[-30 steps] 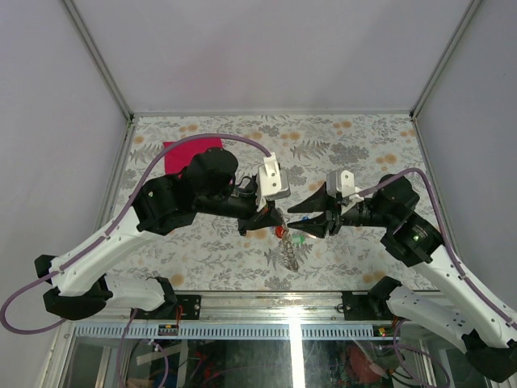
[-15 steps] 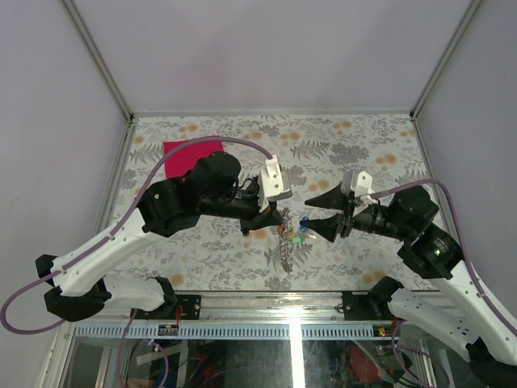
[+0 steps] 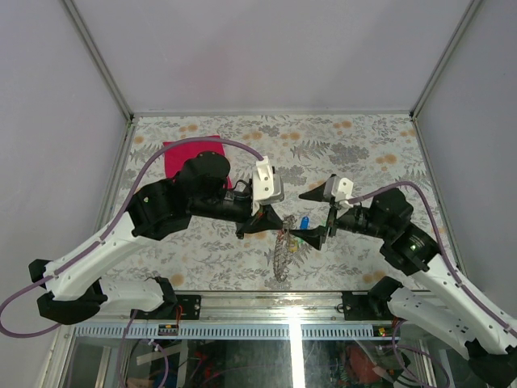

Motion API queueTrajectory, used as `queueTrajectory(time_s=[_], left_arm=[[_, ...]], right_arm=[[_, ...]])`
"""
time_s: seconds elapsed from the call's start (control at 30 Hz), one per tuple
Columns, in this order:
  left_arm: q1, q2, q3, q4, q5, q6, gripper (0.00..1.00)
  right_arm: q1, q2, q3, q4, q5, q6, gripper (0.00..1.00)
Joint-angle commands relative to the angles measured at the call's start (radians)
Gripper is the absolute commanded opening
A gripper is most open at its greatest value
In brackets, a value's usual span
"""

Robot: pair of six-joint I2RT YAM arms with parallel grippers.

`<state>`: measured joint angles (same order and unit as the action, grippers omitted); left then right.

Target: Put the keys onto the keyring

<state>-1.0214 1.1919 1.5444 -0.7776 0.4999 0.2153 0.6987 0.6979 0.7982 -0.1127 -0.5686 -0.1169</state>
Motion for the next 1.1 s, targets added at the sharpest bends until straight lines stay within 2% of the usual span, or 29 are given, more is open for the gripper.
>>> queueTrajectory(time_s=[0.0, 0.2, 0.27, 0.4, 0.5, 0.77, 0.9, 1.07], left_arm=[[-0.007, -0.02, 0.017, 0.095, 0.039, 0.013, 0.0], [-0.007, -0.018, 0.022, 0.095, 0.038, 0.011, 0.0], [-0.007, -0.018, 0.023, 0.095, 0.038, 0.01, 0.0], [-0.006, -0.015, 0.024, 0.097, 0.036, 0.01, 0.0], [-0.006, -0.013, 0.024, 0.102, 0.031, 0.01, 0.0], [-0.007, -0.016, 0.018, 0.112, 0.021, 0.003, 0.0], [-0.007, -0.018, 0.019, 0.113, 0.022, 0.003, 0.0], [-0.006, -0.02, 0.019, 0.112, 0.022, 0.002, 0.0]], right_arm=[[0.004, 0.041, -0.032, 0.208, -0.042, -0.003, 0.99], [0.004, 0.113, -0.054, 0.321, -0.151, 0.054, 1.0], [0.004, 0.118, -0.082, 0.389, -0.156, 0.087, 0.97], [0.004, 0.127, -0.137, 0.553, -0.152, 0.173, 0.86], [0.004, 0.137, -0.15, 0.603, -0.139, 0.202, 0.81], [0.004, 0.125, -0.172, 0.624, -0.114, 0.215, 0.62], [0.004, 0.116, -0.179, 0.636, -0.114, 0.22, 0.48], [0.004, 0.106, -0.182, 0.645, -0.121, 0.217, 0.39]])
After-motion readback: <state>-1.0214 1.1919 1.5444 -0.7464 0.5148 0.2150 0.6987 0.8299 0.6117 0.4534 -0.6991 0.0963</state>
